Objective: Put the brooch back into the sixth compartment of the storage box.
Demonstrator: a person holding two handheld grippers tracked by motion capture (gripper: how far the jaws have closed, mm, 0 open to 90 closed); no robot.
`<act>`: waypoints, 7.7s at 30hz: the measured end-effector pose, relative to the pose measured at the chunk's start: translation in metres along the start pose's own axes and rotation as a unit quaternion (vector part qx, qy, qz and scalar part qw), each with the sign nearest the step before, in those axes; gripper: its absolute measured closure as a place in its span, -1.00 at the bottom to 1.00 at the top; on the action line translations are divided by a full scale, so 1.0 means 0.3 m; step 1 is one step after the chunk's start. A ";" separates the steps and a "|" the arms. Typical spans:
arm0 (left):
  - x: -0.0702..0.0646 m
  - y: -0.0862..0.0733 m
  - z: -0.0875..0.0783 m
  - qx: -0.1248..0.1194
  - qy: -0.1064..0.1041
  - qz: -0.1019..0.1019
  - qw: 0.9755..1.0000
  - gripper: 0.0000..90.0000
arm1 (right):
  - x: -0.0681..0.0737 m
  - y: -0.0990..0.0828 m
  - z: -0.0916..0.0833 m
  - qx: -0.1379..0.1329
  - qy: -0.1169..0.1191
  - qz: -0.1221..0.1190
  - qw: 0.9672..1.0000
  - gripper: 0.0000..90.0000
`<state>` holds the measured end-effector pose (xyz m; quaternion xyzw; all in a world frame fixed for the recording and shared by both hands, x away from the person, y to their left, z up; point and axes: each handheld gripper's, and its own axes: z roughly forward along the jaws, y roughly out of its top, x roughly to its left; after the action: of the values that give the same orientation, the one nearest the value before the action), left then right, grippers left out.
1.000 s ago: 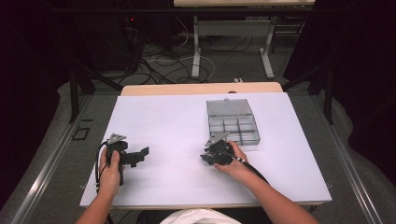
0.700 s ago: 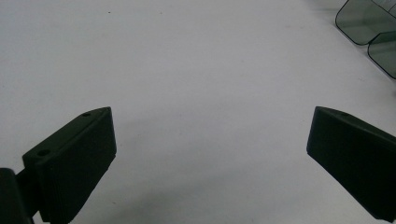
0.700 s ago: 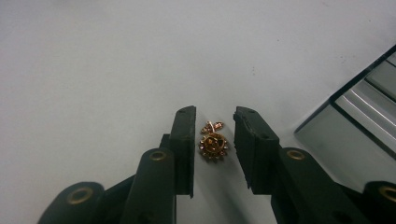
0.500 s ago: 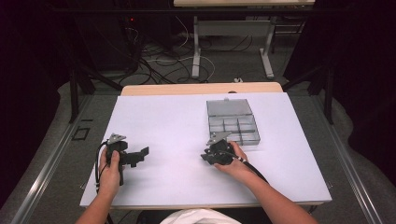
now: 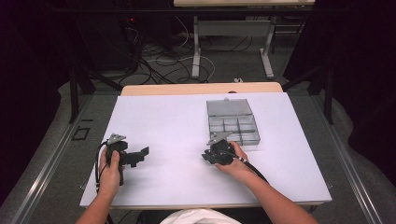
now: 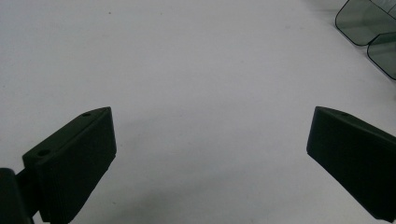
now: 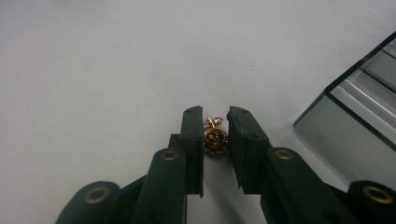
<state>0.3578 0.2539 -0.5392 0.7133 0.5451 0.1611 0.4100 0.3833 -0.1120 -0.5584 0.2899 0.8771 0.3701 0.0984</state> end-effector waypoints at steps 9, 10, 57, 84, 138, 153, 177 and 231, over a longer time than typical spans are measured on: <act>0.000 0.000 0.001 -0.001 0.000 0.000 1.000 -0.97 | 0.002 -0.003 -0.001 -0.003 -0.004 0.004 1.000 0.71; 0.000 0.000 0.000 -0.001 0.000 0.000 1.000 -0.97 | 0.006 -0.004 0.001 -0.006 -0.009 0.013 1.000 0.71; 0.001 0.000 0.001 0.001 0.001 0.000 1.000 -0.97 | 0.006 0.012 -0.055 -0.036 -0.016 0.071 0.997 0.78; 0.002 0.000 0.002 0.003 0.001 0.001 1.000 -0.97 | -0.013 0.035 -0.109 -0.068 -0.027 0.102 0.992 0.78; 0.001 -0.001 0.002 0.003 0.001 0.001 1.000 -0.97 | -0.144 0.034 -0.249 -0.113 -0.074 0.161 0.978 0.78; 0.001 -0.001 0.002 0.003 0.001 0.001 1.000 -0.97 | -0.188 0.016 -0.275 -0.117 -0.094 0.175 0.973 0.78; 0.000 -0.002 0.005 -0.001 0.000 0.000 1.000 -0.97 | -0.264 -0.025 -0.306 -0.117 -0.127 0.206 0.963 0.78; 0.000 0.001 0.006 0.000 0.002 0.000 1.000 -0.97 | -0.347 -0.134 -0.308 -0.076 -0.161 0.253 0.951 0.78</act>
<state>0.3592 0.2530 -0.5401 0.7129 0.5459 0.1632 0.4089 0.4146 -0.2497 -0.5258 0.5496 0.7167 0.3969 0.1634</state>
